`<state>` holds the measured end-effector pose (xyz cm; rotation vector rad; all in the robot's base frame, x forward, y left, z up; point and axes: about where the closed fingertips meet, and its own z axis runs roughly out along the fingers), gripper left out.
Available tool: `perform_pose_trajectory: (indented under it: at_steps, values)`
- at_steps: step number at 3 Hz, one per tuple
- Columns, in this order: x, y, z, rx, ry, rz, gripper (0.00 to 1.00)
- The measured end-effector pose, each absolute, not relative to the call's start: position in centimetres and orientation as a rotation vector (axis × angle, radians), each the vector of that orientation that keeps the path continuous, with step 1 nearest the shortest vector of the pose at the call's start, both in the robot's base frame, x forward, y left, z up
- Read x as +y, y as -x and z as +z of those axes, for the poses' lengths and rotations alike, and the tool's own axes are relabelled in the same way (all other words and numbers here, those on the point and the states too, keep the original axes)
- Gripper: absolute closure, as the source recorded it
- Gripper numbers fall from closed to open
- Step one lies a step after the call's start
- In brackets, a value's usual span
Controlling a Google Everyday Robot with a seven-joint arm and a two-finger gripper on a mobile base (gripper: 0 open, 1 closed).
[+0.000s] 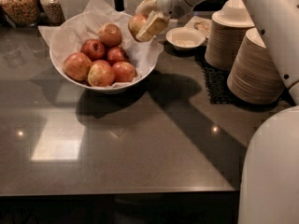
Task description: Pick apple from white bowl
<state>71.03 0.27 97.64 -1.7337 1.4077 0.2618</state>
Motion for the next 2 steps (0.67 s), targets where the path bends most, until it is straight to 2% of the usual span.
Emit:
perform_pose_trajectory:
  at_steps: [1, 2]
  values:
    - [-0.76, -69.17, 103.59, 1.301, 1.778, 0.318, 1.00]
    - [-0.76, -69.17, 103.59, 1.301, 1.778, 0.318, 1.00]
